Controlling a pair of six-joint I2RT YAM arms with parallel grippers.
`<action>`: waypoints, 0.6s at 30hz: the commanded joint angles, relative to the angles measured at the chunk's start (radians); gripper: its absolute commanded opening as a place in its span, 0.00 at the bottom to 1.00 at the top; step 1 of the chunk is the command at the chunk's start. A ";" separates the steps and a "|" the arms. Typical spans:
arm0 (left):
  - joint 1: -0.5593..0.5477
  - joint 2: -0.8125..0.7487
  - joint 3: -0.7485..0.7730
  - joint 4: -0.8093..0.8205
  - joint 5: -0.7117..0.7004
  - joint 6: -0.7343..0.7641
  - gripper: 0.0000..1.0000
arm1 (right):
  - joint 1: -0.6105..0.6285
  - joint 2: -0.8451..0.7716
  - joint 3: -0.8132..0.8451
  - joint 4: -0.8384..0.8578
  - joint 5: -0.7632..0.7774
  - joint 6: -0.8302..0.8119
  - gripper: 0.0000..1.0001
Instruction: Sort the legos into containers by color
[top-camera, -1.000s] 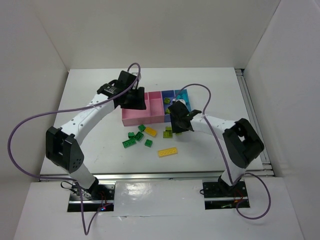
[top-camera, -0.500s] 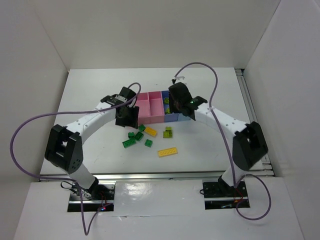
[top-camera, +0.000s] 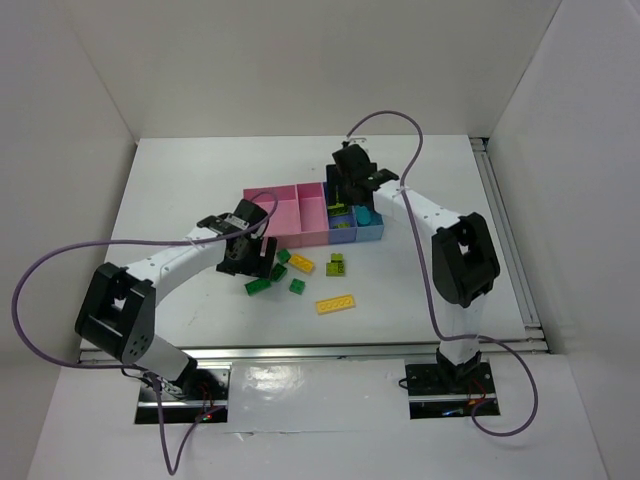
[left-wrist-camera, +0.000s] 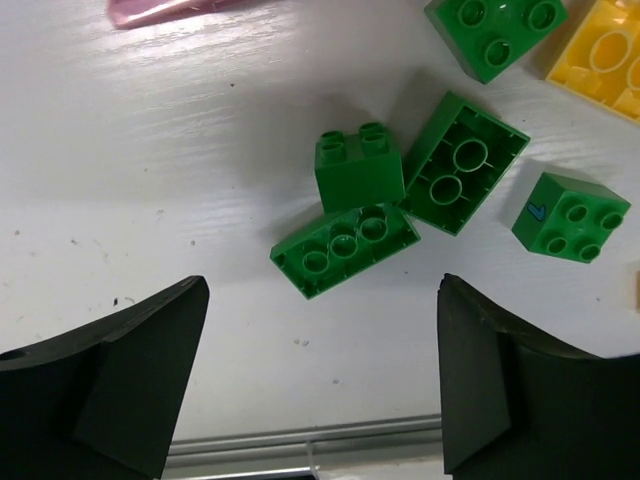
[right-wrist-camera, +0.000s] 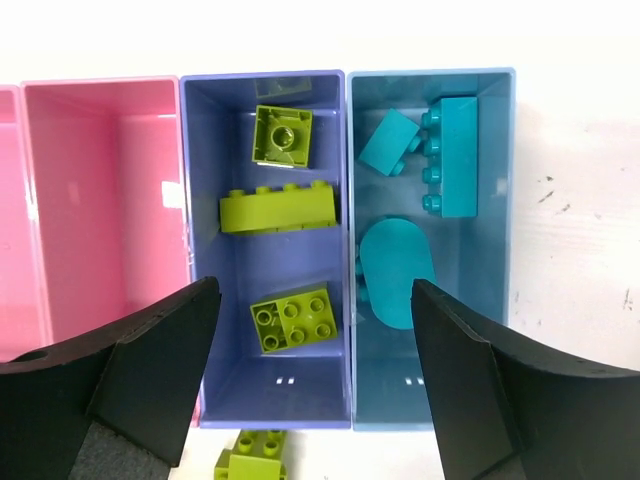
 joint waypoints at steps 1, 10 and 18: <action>-0.017 0.022 -0.046 0.108 -0.020 0.005 0.92 | 0.005 -0.101 0.010 -0.012 0.034 0.028 0.84; -0.036 0.155 -0.034 0.157 0.057 0.016 0.88 | -0.004 -0.267 -0.162 -0.032 0.052 0.059 0.84; -0.088 0.175 -0.056 0.102 0.036 -0.053 0.75 | -0.041 -0.331 -0.230 -0.042 0.052 0.059 0.84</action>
